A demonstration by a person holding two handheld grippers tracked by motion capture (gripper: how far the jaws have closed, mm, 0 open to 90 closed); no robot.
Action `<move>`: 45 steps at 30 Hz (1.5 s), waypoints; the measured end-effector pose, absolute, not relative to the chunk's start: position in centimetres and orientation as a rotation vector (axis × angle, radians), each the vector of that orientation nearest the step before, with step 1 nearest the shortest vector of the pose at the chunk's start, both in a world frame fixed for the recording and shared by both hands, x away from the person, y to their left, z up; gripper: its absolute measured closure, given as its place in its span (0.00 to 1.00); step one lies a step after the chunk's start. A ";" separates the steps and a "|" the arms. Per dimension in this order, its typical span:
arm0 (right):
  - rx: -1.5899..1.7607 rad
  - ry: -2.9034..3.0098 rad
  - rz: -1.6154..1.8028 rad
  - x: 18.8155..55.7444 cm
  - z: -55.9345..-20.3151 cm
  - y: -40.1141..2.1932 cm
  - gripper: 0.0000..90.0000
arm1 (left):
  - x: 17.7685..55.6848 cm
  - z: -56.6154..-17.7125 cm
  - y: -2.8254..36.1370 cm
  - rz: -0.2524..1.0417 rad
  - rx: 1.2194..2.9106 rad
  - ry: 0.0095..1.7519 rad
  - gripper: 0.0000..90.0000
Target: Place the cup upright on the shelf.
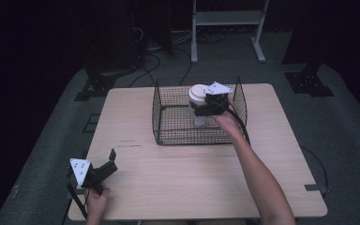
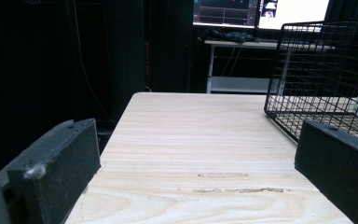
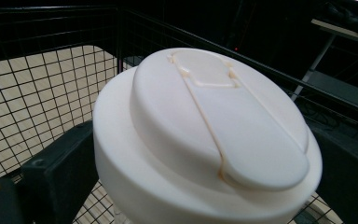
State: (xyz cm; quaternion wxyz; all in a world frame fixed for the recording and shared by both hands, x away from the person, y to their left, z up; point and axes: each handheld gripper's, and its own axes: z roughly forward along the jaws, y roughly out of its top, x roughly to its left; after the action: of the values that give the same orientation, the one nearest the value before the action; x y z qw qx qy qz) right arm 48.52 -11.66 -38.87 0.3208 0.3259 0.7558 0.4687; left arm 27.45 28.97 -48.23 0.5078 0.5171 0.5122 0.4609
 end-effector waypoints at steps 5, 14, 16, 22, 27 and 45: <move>0.863 1.986 1.252 48.5 -38.8 -11.8 0.03 | 27.4 -48.2 29.0 1.112 1.248 1.233 0.00; 0.849 1.956 1.269 48.4 -38.4 -11.7 0.03 | 27.4 -48.2 29.0 1.112 1.248 1.234 0.00; 0.850 1.952 1.276 48.4 -38.3 -11.8 0.03 | 27.4 -48.2 29.0 1.111 1.248 1.233 0.00; 0.841 1.932 1.285 48.2 -37.9 -11.8 0.03 | 27.4 -48.2 29.0 1.112 1.248 1.234 0.00; 0.837 1.916 1.303 48.0 -37.5 -11.9 0.03 | 27.5 -48.2 29.0 1.111 1.247 1.235 0.00; 0.809 1.866 1.341 47.0 -35.8 -12.9 0.03 | 27.5 -48.2 28.9 1.118 1.251 1.238 0.00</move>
State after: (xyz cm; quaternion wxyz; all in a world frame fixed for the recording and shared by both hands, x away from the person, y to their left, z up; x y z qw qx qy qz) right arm 46.96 -12.86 -35.78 0.3453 0.3117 0.7189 0.5165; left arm 27.48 28.88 -48.23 0.5042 0.5180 0.5128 0.4631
